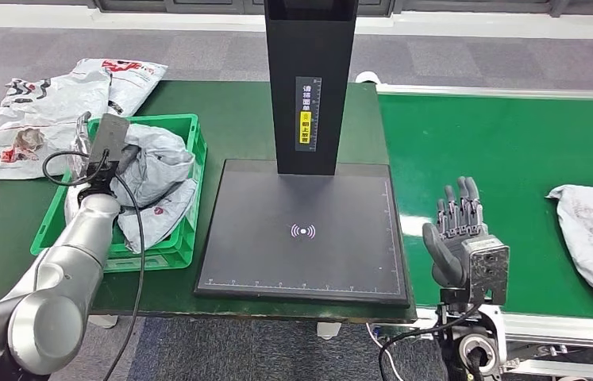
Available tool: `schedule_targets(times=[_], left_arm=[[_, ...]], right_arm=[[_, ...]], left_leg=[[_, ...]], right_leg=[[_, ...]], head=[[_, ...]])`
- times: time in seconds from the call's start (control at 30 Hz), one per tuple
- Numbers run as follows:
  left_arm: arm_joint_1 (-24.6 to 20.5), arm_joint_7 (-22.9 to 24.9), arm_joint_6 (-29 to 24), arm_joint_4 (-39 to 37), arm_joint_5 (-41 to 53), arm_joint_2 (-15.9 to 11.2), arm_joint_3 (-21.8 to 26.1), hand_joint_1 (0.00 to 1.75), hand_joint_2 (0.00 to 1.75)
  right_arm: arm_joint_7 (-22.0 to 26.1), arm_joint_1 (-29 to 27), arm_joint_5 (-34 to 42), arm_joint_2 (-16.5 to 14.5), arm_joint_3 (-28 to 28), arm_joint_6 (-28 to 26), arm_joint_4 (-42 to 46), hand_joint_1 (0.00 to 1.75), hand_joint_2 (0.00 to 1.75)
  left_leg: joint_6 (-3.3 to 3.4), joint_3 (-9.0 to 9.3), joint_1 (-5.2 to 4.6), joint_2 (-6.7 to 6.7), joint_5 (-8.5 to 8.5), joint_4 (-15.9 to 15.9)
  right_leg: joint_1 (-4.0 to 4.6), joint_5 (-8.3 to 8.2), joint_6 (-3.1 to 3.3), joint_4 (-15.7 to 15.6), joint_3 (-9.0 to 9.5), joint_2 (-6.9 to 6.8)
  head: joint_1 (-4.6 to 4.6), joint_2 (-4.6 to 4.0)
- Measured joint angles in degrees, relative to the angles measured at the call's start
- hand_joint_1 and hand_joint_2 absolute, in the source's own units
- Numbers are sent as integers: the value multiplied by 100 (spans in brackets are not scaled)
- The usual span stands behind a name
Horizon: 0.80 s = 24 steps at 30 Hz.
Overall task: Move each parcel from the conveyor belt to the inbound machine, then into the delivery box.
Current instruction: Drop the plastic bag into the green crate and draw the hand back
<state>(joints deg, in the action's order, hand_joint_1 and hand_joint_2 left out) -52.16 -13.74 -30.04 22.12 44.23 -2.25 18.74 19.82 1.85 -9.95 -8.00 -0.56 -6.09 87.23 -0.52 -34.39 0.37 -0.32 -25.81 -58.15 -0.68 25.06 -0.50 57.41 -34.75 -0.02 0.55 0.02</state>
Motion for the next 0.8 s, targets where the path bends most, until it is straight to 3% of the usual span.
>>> schedule_targets(times=[0.63, 0.8], left_arm=[[9, -93, -4, 142, -109, 69, 297, 0, 0], [56, -1088, 223, 442, -1194, 207, 384, 0, 0]], right_arm=[[-19, 111, -14, 0, 38, 2, -135, 0, 175], [-28, 126, -79, -3, 38, 10, -146, 0, 175]], left_leg=[[0, -2, 1, 0, 0, 0], [0, -4, 1, -1, 0, -1]], right_leg=[[1, 0, 0, 0, -2, 0], [1, 0, 0, -1, -4, 0]], head=[[0, -1], [0, 0]])
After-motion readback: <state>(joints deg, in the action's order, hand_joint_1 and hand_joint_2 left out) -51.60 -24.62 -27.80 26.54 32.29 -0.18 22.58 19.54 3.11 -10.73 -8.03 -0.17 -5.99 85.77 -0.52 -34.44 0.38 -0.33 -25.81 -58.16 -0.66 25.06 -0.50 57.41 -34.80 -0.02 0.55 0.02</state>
